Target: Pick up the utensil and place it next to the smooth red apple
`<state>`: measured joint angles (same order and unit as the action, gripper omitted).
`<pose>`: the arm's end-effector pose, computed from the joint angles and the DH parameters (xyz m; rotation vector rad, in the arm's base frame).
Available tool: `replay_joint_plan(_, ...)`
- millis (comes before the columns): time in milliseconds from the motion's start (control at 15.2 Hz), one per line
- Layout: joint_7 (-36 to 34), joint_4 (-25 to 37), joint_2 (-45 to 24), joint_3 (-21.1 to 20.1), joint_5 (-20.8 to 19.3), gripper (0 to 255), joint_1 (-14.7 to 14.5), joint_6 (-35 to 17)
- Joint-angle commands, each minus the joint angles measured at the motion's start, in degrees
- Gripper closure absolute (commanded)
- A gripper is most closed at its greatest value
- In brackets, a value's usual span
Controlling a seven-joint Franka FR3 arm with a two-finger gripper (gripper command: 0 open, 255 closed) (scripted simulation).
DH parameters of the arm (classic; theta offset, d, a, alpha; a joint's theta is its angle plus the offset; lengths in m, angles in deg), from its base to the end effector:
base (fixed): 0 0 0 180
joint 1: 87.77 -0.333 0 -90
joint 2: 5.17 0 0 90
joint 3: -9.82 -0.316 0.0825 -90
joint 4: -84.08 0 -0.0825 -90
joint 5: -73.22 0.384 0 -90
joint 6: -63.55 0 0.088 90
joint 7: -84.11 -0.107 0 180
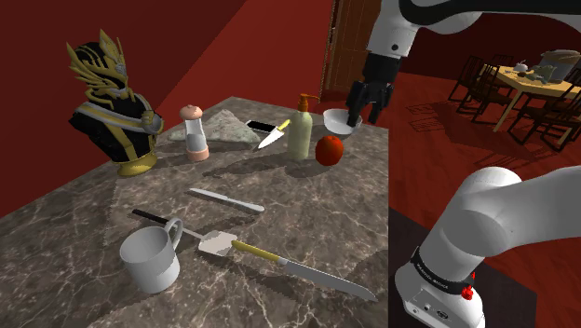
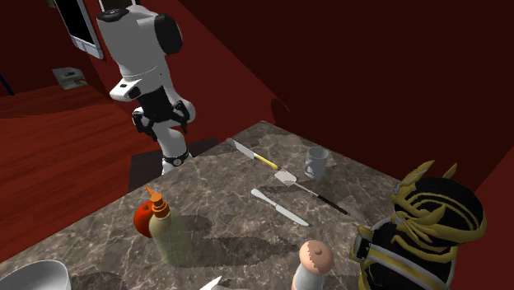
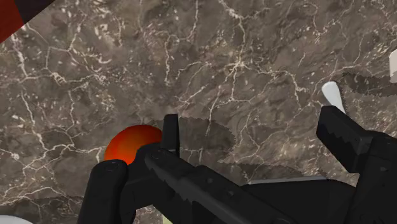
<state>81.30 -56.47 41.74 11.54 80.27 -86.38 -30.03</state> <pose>0.3021 -0.0061 0.5609 -2.9930 0.1521 0.0025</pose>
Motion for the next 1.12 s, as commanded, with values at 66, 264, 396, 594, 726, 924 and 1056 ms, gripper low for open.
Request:
replay_joint_plan(66, -0.3, 0.0, -1.2, -1.0, 0.6, 0, -0.7, -1.4)
replay_joint_plan(264, -1.3, 0.3, -5.1, -3.9, 2.0, 0, -2.6, -5.6)
replay_joint_plan(396, -1.9, 0.8, -7.9, -5.9, 2.8, 0, -3.8, -8.3)
replay_joint_plan(594, -2.9, 2.1, -12.4, -8.7, 3.7, 0, -5.4, -12.2)
replay_joint_plan(726, -3.6, 3.2, -15.7, -10.7, 4.0, 0, -6.3, -14.7)
replay_joint_plan(924, -4.8, 5.3, -20.7, -13.5, 4.1, 0, -7.5, -18.2)
replay_joint_plan(1056, -5.7, 7.0, -24.2, -15.4, 3.7, 0, -8.2, -20.3)
